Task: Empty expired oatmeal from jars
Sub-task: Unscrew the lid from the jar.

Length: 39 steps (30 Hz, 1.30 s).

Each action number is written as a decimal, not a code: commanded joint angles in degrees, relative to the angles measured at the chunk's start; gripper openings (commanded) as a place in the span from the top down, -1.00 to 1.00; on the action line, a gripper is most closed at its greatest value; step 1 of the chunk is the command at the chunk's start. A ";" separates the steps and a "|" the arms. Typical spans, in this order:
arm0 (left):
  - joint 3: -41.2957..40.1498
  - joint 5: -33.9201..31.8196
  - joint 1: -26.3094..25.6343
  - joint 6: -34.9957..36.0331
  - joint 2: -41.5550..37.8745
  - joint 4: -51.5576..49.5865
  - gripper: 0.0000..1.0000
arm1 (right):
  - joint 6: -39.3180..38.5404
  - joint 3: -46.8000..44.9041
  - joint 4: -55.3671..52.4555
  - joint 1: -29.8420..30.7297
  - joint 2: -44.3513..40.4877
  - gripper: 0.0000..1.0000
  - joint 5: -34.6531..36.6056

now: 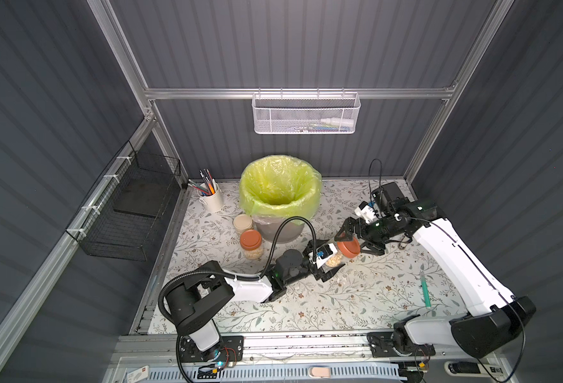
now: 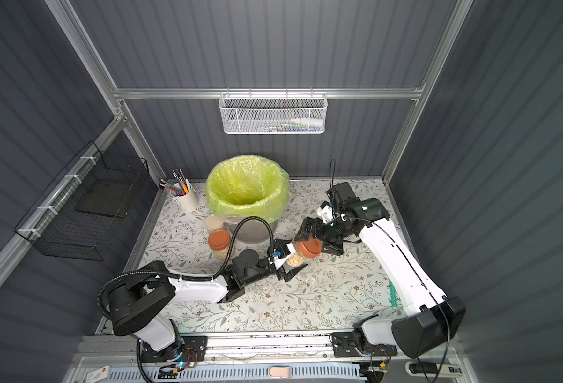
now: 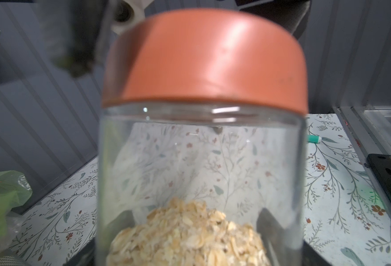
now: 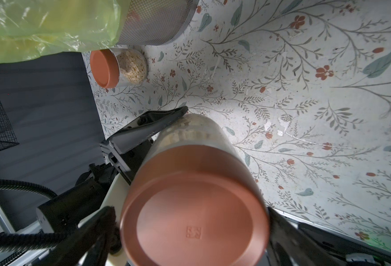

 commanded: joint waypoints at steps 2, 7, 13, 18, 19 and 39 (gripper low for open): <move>0.67 0.36 -0.11 -0.85 -0.68 6.73 0.24 | -1.25 1.51 -1.92 0.43 -0.81 -0.97 1.53; 0.72 0.56 -0.11 -1.45 -0.24 6.88 0.25 | -1.74 0.26 -1.34 0.43 -1.64 -0.90 1.72; 0.42 0.54 -0.11 -1.96 -0.15 6.99 0.25 | -4.13 0.55 -2.52 0.36 -1.99 -0.74 2.37; -0.37 1.53 -0.11 -3.51 -0.79 8.15 0.25 | -6.98 -1.00 0.95 0.52 -3.61 -0.61 0.17; -0.54 2.16 -0.02 -4.04 -1.00 8.19 0.25 | -8.35 -1.53 2.22 0.51 -4.17 -0.60 -0.02; 1.88 12.17 0.24 -9.61 -1.03 9.56 0.29 | -54.69 -5.78 9.55 0.61 -8.33 -0.44 -9.19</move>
